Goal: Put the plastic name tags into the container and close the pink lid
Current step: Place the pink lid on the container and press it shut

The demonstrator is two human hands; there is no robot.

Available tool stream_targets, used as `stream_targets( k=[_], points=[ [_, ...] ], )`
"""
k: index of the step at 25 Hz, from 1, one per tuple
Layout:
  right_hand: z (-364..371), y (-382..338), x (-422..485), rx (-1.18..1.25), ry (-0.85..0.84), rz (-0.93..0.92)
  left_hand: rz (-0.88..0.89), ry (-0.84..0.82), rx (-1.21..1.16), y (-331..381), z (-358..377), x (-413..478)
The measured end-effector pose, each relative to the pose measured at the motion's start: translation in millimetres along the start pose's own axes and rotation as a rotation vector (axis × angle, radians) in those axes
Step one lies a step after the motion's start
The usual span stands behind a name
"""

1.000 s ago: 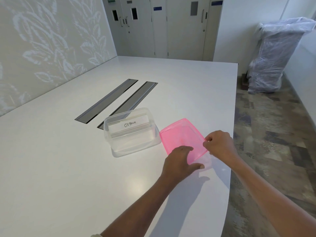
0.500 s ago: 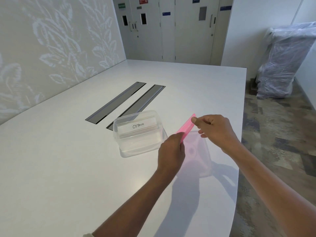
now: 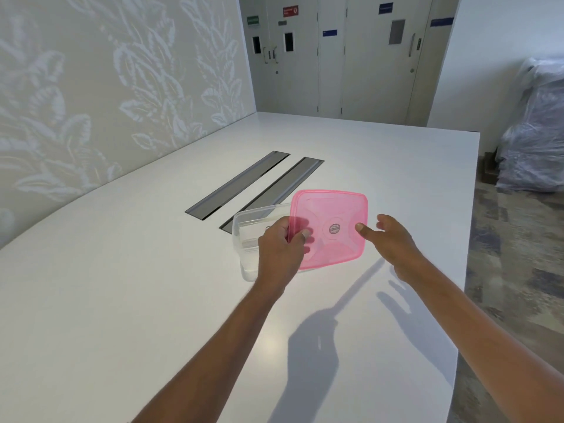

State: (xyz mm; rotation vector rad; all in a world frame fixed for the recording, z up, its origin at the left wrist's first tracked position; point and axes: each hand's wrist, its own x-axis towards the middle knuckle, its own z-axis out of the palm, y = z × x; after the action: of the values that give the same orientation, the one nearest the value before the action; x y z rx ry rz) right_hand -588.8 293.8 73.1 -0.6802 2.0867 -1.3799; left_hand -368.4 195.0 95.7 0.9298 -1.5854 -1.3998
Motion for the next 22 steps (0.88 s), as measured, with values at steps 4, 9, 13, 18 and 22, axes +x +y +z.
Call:
stream_targets(
  k=[4, 9, 13, 18, 22],
  points=[
    [14, -4, 14, 0.067, -0.014, -0.009, -0.065, -0.02, -0.095, 5, -26, 8],
    [30, -18, 27, 0.117, 0.021, -0.061, -0.081, 0.005, -0.102, 9, -58, 25],
    [48, -33, 36, 0.128, 0.043, -0.1, -0.085, 0.111, -0.045, 4, -79, 43],
    [71, -44, 51, 0.124, 0.004, -0.112, -0.057, 0.261, 0.091, -8, -100, 66],
    [86, -44, 65, 0.105, 0.015, -0.095, -0.044, 0.276, 0.246, -20, -116, 88]
  ],
)
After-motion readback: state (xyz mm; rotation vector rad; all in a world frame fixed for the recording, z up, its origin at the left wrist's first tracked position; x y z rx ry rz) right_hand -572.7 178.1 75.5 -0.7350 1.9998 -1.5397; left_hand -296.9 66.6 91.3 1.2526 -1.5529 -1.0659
